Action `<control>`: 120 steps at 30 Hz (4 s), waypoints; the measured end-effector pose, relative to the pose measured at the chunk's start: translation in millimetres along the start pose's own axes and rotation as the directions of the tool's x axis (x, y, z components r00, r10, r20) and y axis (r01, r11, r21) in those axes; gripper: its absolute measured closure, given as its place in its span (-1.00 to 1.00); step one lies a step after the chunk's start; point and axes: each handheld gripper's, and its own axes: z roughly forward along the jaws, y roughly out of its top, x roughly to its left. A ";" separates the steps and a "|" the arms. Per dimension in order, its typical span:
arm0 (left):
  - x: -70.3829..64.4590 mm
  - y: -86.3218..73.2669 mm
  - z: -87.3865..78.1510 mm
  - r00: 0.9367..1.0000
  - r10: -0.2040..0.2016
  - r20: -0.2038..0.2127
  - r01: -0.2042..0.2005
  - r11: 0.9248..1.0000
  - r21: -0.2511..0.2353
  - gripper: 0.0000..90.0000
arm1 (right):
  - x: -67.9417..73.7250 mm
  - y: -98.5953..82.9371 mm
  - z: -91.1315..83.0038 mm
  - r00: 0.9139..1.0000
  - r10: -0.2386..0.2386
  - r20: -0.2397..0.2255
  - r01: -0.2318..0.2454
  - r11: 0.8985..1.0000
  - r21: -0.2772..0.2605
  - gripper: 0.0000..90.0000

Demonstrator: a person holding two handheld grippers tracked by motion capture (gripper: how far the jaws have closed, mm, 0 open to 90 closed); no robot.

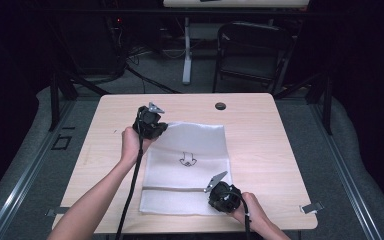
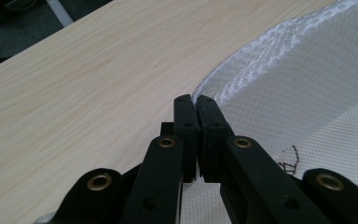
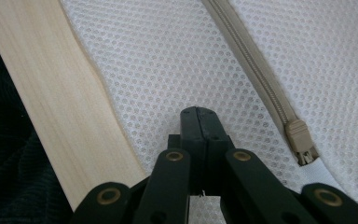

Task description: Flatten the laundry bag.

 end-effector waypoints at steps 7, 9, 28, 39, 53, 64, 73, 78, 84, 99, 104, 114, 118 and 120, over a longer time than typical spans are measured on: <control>4.6 -0.3 10.2 1.000 -0.019 -0.007 0.019 0.999 0.027 0.95 | 0.6 -1.3 -0.4 0.999 -0.010 -0.036 0.010 1.000 0.000 1.00; 4.3 0.1 10.9 1.000 -0.012 -0.011 0.012 0.999 0.038 0.95 | 1.8 -1.6 -0.5 0.999 -0.017 -0.042 0.017 1.000 0.003 1.00; 8.8 -2.7 44.3 0.996 -0.051 -0.079 0.054 0.998 0.043 0.93 | 7.4 -4.7 -1.7 0.997 -0.034 -0.073 0.035 0.999 0.013 1.00; 22.5 -6.5 64.6 0.990 -0.100 -0.097 0.104 0.994 0.040 0.70 | 6.3 -4.6 -1.4 0.997 -0.022 -0.074 0.023 1.000 0.013 1.00; 14.3 -7.7 36.7 0.996 -0.093 0.018 0.093 0.995 -0.025 -0.48 | 6.6 -3.3 -1.3 0.997 0.031 -0.069 -0.029 0.999 0.020 1.00; -16.3 -36.4 10.0 0.990 -0.010 0.139 0.016 0.999 -0.042 -0.79 | 1.8 -1.1 -19.2 0.997 0.029 -0.071 -0.033 0.998 -0.055 0.01; -38.5 -68.1 -9.1 0.969 0.065 0.239 -0.065 0.998 -0.006 -0.24 | -21.1 -8.3 -29.4 0.991 0.114 0.064 -0.106 0.987 -0.121 0.15; -40.4 -92.5 -12.5 0.958 0.062 0.282 -0.081 0.995 0.056 0.29 | -29.8 -10.2 -28.1 0.981 0.141 0.132 -0.122 0.982 -0.141 0.66; -38.1 -116.9 2.7 0.961 0.054 0.273 -0.105 0.979 0.176 0.82 | -40.3 -8.3 -15.7 0.975 0.158 0.158 -0.145 0.985 -0.094 0.96; -36.1 -123.2 24.7 0.968 0.038 0.249 -0.097 0.969 0.226 1.00 | -46.5 -11.6 -6.3 0.970 0.197 0.140 -0.194 0.980 -0.035 1.00; -35.9 -122.2 26.5 0.968 0.040 0.248 -0.096 0.971 0.219 1.00 | -46.0 -12.2 -6.5 0.970 0.196 0.143 -0.193 0.981 -0.033 1.00; -36.5 -119.7 18.7 0.953 0.068 0.294 -0.118 0.981 0.156 0.51 | -47.6 -13.2 -9.2 0.975 0.196 0.102 -0.190 0.979 -0.067 0.81; -40.5 -117.1 12.6 0.947 0.078 0.312 -0.121 0.985 0.124 0.01 | -45.3 -10.6 -20.8 0.977 0.196 0.080 -0.187 0.977 -0.103 0.43; -42.8 -116.7 11.6 0.948 0.076 0.308 -0.119 0.985 0.124 -0.19 | -43.9 -10.9 -27.5 0.978 0.196 0.072 -0.187 0.976 -0.109 0.22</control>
